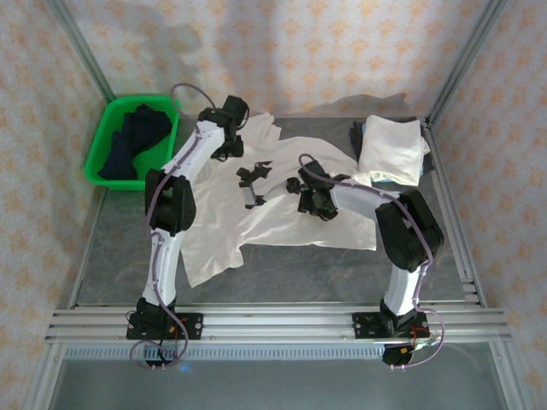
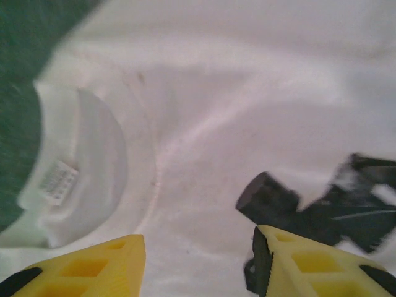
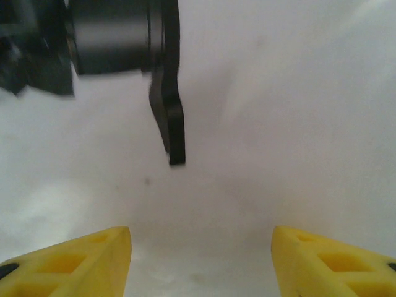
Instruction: Fold and stack the t-shirts
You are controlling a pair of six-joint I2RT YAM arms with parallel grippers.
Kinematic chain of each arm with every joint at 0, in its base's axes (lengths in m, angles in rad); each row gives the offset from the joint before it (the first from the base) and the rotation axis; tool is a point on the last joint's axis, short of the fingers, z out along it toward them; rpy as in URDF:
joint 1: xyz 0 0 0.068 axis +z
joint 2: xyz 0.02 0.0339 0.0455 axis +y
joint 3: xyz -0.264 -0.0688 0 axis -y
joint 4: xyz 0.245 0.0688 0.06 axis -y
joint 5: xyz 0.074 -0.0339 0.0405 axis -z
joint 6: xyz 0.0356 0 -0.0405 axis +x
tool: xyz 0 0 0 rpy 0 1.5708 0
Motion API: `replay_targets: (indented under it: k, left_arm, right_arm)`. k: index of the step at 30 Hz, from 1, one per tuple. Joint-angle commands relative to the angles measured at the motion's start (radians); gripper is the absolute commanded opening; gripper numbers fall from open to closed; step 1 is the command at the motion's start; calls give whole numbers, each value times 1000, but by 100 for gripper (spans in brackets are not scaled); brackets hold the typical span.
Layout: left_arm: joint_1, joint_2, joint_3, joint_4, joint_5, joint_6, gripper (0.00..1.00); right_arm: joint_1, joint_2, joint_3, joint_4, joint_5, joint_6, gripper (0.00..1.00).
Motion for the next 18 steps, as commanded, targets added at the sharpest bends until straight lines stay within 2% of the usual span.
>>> replay_targets:
  k: [1, 6, 10, 14, 18]
  left_arm:
    - [18, 16, -127, 27, 10, -24, 49]
    - [30, -55, -377, 49, -63, -25, 47]
    - [64, -134, -582, 118, -37, -60, 45]
    - [88, -216, -678, 130, -30, -83, 43]
    - [108, -274, -722, 120, -33, -98, 43]
  right_arm:
    - [51, -29, -70, -13, 9, 61, 61]
    - [82, -82, -166, -20, -40, 95, 61]
    - [91, -118, -203, -52, -106, 68, 62]
    - [96, -146, -173, -161, -125, -6, 62]
    - [83, -186, -55, -284, -18, -68, 64]
